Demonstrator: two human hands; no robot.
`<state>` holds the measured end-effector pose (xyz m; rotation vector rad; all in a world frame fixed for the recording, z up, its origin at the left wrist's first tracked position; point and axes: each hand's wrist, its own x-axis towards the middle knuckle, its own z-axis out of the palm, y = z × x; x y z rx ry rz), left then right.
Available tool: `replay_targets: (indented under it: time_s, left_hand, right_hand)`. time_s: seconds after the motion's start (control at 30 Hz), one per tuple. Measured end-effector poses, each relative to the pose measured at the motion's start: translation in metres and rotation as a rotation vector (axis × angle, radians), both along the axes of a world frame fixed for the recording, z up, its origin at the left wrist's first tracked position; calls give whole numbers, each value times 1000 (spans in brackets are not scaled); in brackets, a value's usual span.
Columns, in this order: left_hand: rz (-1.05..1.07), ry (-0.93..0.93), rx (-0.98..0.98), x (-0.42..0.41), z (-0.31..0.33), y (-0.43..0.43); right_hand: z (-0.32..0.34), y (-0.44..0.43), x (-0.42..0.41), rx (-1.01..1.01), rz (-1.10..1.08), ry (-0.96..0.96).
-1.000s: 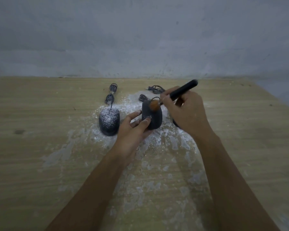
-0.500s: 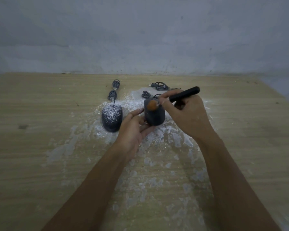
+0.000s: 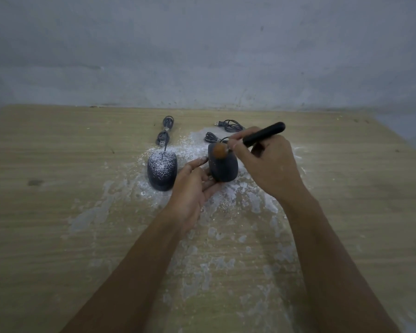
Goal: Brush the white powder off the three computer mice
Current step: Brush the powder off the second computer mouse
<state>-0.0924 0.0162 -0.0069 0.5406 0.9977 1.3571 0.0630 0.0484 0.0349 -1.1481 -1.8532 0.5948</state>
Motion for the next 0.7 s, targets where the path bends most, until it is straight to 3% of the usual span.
replay_targets:
  time_s: [0.1,0.23,0.3,0.43,0.57,0.7]
  left_hand:
    - [-6,40,16,1,0,-1]
    - [9,14,-9,1,1,0]
    - [11,30,-5,2,2,-1]
    - [38,-6,-12,2,2,-2]
    - [36,-55,-37,2,3,-2]
    - [70,-100,-55,2,4,-2]
  right_hand:
    - [0,-6,-5,-55,149,-72]
    - [1,-1,-7,34,20,-8]
    - [0,-3,-9,17,74,-58]
    - [-1,-2,-8,22,62,24]
    - [-1,-6,-5,-51,157,-113]
    - [1,-4,1,-28,81,-18]
